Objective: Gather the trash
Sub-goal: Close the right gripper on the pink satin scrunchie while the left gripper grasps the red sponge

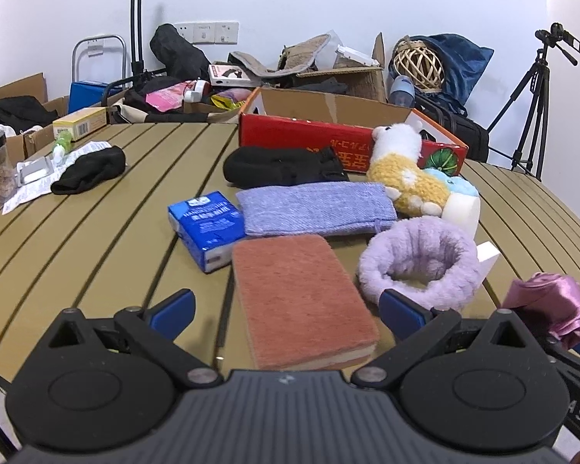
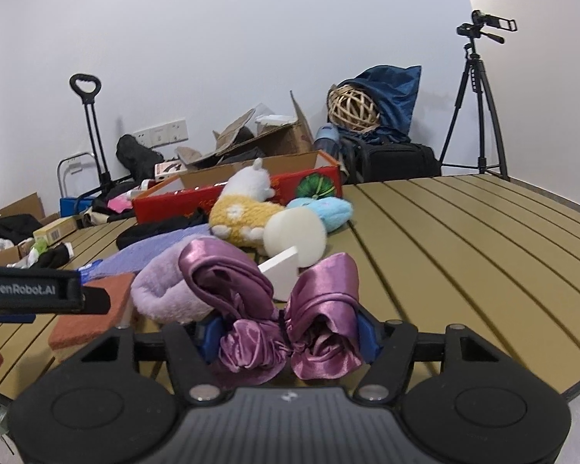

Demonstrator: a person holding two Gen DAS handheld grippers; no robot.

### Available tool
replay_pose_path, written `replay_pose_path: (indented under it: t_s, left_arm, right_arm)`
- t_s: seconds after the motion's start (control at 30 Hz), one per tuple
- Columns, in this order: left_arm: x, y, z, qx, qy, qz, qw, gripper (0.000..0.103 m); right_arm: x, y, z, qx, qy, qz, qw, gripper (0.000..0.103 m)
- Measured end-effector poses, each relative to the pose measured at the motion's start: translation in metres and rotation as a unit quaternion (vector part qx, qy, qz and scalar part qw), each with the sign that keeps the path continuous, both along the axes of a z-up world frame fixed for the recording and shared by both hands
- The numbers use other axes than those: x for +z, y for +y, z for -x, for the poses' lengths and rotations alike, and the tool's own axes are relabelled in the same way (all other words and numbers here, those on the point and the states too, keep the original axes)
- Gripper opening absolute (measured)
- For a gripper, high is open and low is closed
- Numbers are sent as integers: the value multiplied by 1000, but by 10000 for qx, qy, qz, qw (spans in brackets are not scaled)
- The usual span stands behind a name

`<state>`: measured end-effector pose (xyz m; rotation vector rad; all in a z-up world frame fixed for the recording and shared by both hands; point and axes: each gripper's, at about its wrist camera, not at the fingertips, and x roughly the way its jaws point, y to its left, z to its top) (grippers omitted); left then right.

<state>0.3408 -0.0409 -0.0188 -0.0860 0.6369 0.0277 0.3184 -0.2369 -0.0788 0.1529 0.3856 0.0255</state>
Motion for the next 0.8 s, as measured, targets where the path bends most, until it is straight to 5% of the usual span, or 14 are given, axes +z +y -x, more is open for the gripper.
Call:
replay_pose_path:
  t_s: [0.63,0.8]
  left_arm:
    - [-20,-20,-15,295,142,-392,9987,102]
    - [-23,-20,-15,192,173,-402,9989,79]
  right_arm:
    - [-3,-31,15,-254,4,68,9997,65]
    - [-5,-31,16,-252,20,89,9996,65]
